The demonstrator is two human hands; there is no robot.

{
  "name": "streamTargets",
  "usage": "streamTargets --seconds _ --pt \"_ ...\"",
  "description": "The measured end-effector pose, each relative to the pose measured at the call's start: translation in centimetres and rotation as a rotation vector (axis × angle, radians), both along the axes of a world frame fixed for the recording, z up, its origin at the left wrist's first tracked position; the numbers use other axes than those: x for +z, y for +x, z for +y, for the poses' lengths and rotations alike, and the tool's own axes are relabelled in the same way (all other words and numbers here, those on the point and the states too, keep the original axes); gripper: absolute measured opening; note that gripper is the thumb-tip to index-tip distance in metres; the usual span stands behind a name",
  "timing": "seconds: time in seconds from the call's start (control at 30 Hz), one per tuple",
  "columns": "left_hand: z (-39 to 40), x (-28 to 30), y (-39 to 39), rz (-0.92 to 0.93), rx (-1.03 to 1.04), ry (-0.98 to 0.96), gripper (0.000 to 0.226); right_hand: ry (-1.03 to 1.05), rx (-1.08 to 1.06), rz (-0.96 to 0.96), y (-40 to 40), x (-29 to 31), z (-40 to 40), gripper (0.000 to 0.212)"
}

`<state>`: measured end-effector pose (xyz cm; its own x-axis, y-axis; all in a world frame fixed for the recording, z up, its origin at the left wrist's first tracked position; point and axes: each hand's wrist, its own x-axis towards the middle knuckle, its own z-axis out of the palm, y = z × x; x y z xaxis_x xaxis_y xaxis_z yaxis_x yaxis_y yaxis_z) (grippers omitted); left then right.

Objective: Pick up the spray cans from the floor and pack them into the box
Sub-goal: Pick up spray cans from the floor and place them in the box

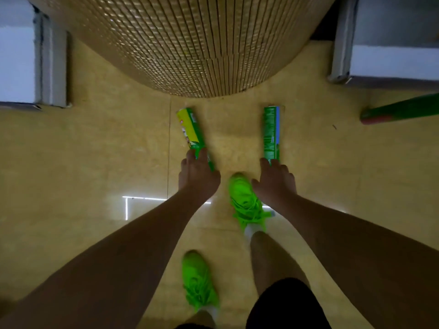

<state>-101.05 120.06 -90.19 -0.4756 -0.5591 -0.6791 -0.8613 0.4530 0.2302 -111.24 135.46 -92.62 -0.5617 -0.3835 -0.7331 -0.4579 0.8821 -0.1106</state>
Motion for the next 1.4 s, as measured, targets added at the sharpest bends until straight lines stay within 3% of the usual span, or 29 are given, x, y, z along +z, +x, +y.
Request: streamTargets --seconds 0.2,0.47,0.6,0.73,0.97,1.1,1.4 --pt "-1.2 -11.1 1.1 -0.026 0.195 0.054 0.074 0.022 -0.084 0.009 0.9 -10.8 -0.1 0.058" --pt "-4.1 -23.1 1.5 -0.075 0.5 0.169 0.114 0.089 -0.269 0.174 -2.1 -22.1 0.3 0.102" --pt "-4.1 -26.3 1.1 -0.02 0.547 0.157 0.112 0.108 -0.314 0.229 -1.5 -25.2 0.6 0.118" --pt "-3.3 -27.4 0.4 0.002 0.603 0.113 0.112 0.103 -0.362 0.314 -1.5 -26.6 0.9 0.11" --pt "-3.1 -25.6 0.3 0.011 0.586 0.054 0.091 -0.001 -0.366 0.189 -2.3 -23.8 2.1 0.11" --pt "-1.9 -20.7 0.0 -0.016 0.568 0.076 0.099 -0.044 -0.328 0.191 -2.1 -19.2 2.2 0.099" --pt "-1.0 -7.2 -0.2 -0.046 0.384 0.213 0.085 -0.028 -0.348 0.052 -1.7 -8.2 0.7 0.066"
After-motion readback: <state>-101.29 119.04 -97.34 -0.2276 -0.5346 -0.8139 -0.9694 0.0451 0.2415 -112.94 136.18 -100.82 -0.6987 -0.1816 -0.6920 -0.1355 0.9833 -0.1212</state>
